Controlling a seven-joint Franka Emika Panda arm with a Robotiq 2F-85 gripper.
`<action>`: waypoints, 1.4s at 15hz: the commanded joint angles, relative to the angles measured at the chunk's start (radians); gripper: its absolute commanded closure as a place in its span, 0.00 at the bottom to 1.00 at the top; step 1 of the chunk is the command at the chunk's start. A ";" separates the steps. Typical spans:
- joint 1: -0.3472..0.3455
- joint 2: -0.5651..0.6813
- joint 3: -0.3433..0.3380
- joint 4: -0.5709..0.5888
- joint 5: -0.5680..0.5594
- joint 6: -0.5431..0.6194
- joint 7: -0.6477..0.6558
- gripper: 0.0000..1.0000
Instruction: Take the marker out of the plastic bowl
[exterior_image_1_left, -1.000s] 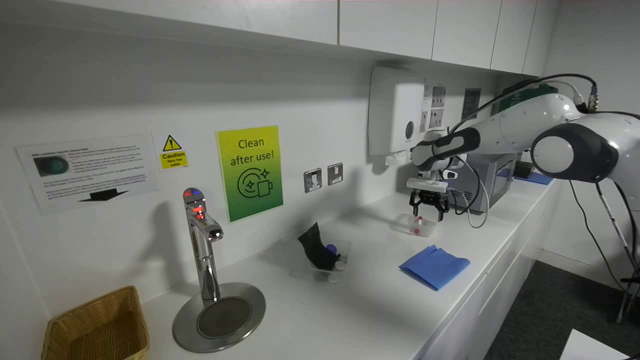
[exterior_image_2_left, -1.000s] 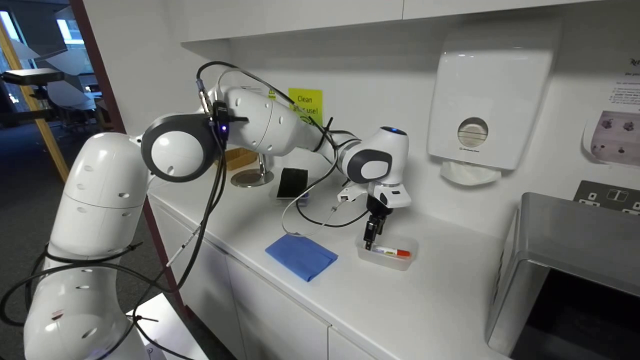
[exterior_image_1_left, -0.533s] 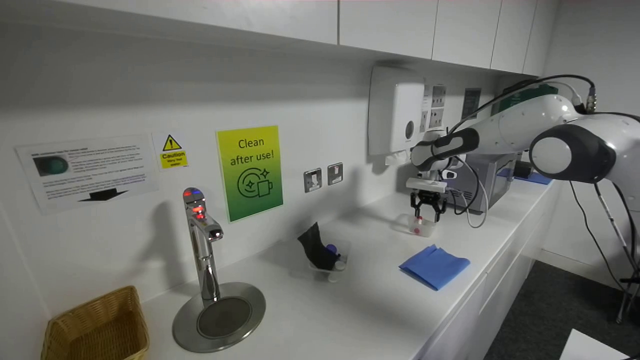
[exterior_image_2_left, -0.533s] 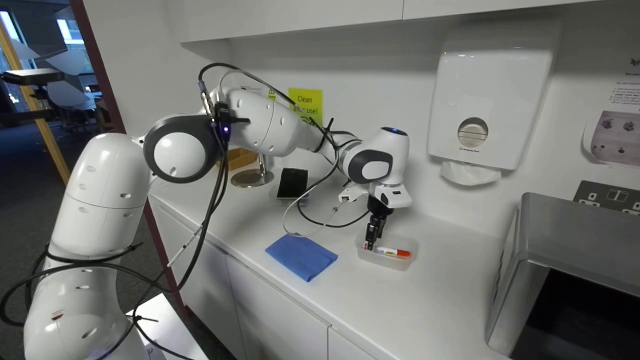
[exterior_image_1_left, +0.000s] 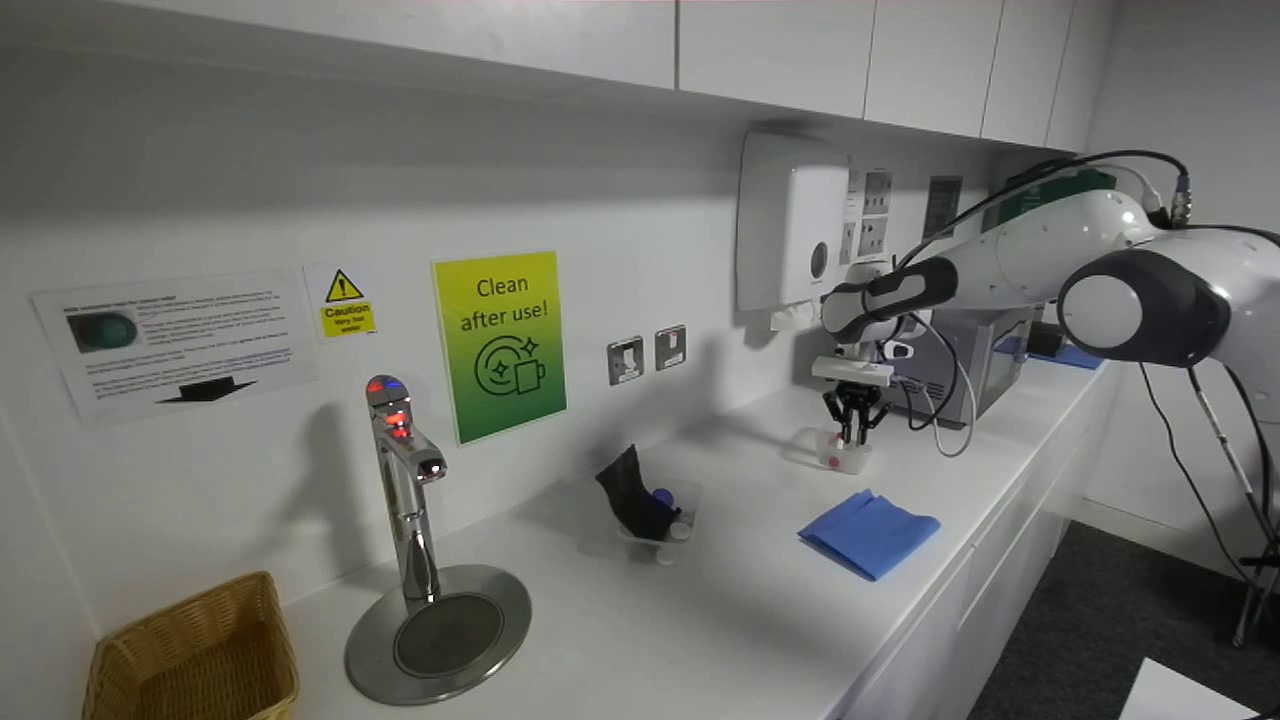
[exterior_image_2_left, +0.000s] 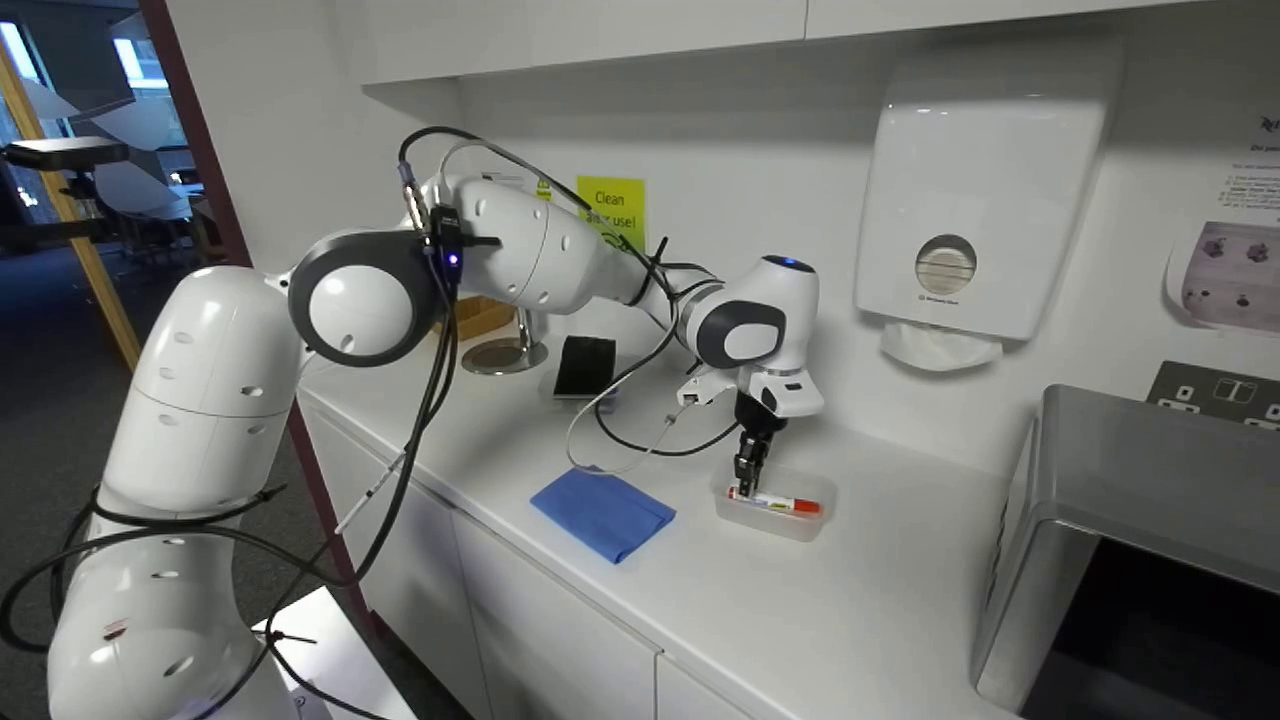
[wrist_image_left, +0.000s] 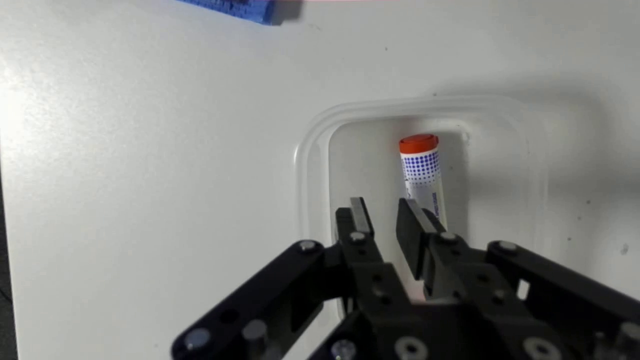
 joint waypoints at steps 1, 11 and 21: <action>-0.008 0.025 -0.001 0.052 -0.005 -0.026 -0.020 0.61; -0.012 0.125 0.000 0.146 -0.010 -0.042 -0.024 0.46; -0.008 0.142 0.001 0.170 -0.016 -0.026 -0.070 0.42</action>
